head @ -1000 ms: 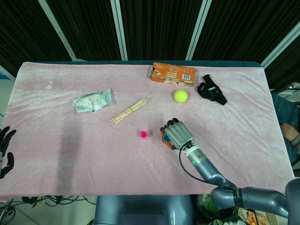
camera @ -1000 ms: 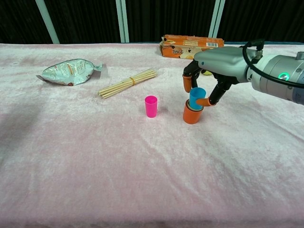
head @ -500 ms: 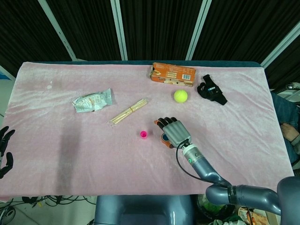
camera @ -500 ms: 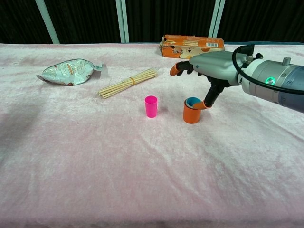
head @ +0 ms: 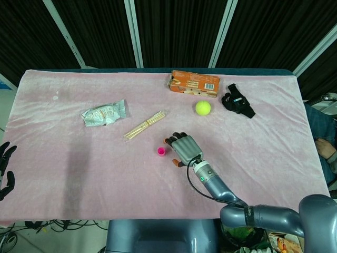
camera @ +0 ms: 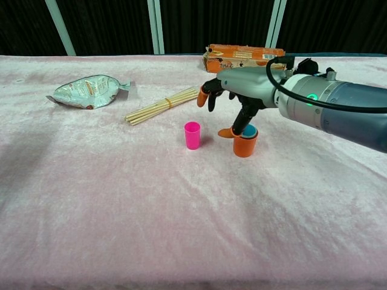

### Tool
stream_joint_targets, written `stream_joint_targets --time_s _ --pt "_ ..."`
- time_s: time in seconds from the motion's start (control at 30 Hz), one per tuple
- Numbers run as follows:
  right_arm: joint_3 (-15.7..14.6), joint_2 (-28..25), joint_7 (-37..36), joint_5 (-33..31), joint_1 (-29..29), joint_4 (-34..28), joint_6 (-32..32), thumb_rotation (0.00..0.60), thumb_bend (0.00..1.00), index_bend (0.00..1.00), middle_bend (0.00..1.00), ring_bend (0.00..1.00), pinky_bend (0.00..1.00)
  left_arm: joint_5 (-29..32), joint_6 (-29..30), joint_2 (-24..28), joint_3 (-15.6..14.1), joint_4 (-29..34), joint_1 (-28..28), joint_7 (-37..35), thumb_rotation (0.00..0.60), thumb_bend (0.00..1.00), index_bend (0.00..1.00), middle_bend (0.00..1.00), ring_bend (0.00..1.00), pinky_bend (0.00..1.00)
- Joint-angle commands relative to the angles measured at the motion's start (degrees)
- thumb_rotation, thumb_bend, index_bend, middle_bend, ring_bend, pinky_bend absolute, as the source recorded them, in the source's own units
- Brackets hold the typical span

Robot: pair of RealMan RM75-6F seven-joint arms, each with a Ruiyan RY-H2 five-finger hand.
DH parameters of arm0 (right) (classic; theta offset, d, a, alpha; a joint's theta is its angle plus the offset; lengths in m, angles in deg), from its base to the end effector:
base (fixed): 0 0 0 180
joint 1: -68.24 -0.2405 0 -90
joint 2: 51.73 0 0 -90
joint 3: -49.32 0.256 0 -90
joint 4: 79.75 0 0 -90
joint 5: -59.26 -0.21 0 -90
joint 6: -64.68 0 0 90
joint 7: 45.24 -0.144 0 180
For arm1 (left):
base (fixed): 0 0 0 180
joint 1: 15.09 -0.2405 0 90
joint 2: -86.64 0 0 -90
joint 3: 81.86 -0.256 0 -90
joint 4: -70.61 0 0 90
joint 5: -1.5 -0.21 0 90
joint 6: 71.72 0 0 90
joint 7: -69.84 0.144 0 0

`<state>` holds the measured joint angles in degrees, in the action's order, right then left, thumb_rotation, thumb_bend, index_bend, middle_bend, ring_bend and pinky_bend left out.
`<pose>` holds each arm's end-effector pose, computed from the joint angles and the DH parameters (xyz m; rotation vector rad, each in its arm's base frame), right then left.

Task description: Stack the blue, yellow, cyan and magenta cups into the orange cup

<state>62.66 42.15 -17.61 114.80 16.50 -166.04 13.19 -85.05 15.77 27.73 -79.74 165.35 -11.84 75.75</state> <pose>-0.0739 -0.3496 -0.0473 1.9961 -0.9289 0.9654 -0.3111 0.1694 0.1874 -1.4077 -0.7765 -0.7950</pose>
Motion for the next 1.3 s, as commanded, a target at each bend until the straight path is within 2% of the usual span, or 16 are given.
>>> stream_joint_targets --time_s 0.03,0.57,1.3 --pt "0.60 1.99 -0.04 -0.30 -1.08 1.78 -0.14 0.600 0.24 0.29 0.30 0.17 0.21 0.05 -0.02 -0.01 0.01 -0.01 0.00 -0.04 0.600 0.71 0.09 0.03 0.00 0.01" --pt "0.52 9.15 0.61 -2.10 -4.09 11.23 1.19 0.600 0.24 0.33 0.33 0.17 0.21 0.41 -0.10 0.02 0.12 0.17 -0.03 0.18 0.600 0.71 0.09 0.03 0.00 0.01" --pt "0.54 13.11 -1.52 -0.48 -4.89 17.72 2.42 0.600 0.29 0.42 0.40 0.22 0.21 0.52 -0.26 -0.08 0.13 0.09 0.03 0.33 0.600 0.71 0.09 0.03 0.00 0.01"
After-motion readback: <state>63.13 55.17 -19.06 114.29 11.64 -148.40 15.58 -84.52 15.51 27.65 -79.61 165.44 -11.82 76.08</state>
